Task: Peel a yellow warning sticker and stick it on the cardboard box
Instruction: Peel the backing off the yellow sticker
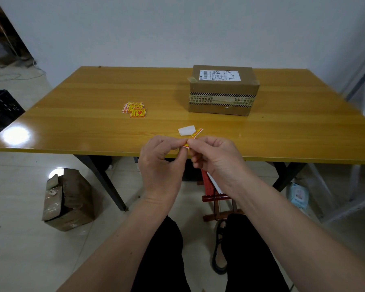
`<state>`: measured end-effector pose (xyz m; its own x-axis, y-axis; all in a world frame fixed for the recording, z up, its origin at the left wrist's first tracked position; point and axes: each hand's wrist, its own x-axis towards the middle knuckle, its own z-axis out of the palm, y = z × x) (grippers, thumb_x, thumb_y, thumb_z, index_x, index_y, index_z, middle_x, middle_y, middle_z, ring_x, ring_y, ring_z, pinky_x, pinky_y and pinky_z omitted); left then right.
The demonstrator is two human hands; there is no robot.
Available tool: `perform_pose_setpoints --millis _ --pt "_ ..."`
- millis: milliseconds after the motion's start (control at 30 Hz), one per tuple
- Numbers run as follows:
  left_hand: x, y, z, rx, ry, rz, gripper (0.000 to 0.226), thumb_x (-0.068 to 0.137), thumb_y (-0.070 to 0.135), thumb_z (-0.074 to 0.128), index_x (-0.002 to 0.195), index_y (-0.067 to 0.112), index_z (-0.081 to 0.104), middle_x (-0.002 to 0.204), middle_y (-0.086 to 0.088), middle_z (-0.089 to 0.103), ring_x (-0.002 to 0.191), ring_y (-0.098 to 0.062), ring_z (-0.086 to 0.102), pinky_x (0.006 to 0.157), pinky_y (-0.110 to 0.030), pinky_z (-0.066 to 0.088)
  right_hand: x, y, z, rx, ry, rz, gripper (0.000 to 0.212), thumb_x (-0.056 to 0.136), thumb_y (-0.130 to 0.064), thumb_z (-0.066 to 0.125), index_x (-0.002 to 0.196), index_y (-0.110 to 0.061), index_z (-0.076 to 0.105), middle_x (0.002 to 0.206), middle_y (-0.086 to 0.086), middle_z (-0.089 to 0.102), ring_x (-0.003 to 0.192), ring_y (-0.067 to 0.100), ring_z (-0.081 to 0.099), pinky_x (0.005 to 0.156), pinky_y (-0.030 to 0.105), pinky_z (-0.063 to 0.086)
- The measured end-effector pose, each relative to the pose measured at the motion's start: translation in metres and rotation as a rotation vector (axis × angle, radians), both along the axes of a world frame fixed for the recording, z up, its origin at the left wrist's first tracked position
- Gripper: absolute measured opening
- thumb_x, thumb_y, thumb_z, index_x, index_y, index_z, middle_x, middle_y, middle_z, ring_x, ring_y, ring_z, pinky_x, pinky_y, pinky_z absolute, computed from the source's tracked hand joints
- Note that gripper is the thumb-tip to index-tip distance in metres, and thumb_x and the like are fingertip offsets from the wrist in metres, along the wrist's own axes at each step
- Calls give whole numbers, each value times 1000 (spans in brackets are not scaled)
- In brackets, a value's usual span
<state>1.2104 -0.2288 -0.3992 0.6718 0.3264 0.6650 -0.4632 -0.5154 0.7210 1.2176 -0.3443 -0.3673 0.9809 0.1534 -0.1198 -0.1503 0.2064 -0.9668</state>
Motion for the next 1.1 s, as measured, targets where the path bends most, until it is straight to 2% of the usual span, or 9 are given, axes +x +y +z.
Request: perform_pose_setpoints --millis 200,300,500,600,733,867,1100 --pt "-6 -1 2 -11 30 -27 16 75 13 67 84 26 70 75 13 63 72 -9 61 72 -28 49 1 -3 -3 24 2 -32 9 83 -11 66 76 -6 67 64 3 58 58 11 51 54 21 45" --pt "-7 -1 3 -14 14 -32 14 75 12 68 82 24 69 73 11 63 71 -10 60 70 -25 48 1 -4 -3 44 -2 -27 9 84 -10 65 77 -6 68 63 2 58 58 10 51 54 20 45" --pt "-4 -1 1 -41 -11 3 10 74 12 67 77 22 70 70 8 62 68 -15 60 68 -47 51 0 -5 -4 87 -22 -8 11 86 -12 63 77 -10 69 62 0 61 58 11 51 52 20 45" --pt "-5 -2 2 -28 -6 17 13 74 12 69 78 25 69 69 10 60 68 -12 59 69 -49 50 0 -5 -4 70 -35 10 8 84 -15 66 79 -10 69 65 1 61 59 12 52 54 21 45" --pt "-7 -3 4 -25 14 4 20 75 10 72 81 29 69 70 17 58 68 -3 56 69 -40 50 0 -6 -5 3 -63 0 4 77 -10 72 76 -13 70 65 1 62 58 10 53 55 23 46" --pt "-7 -4 5 -18 69 11 17 75 9 74 83 25 74 69 12 59 67 1 54 68 -24 46 0 -5 -6 -6 -84 -25 6 78 -5 71 77 -11 69 58 -3 62 54 8 54 54 22 46" --pt "-10 -6 8 -30 104 21 15 74 14 72 82 27 73 71 6 63 68 -3 56 73 -42 51 -2 -4 -3 -25 -103 -51 8 76 -6 72 73 -12 68 56 -4 61 53 7 54 51 19 46"
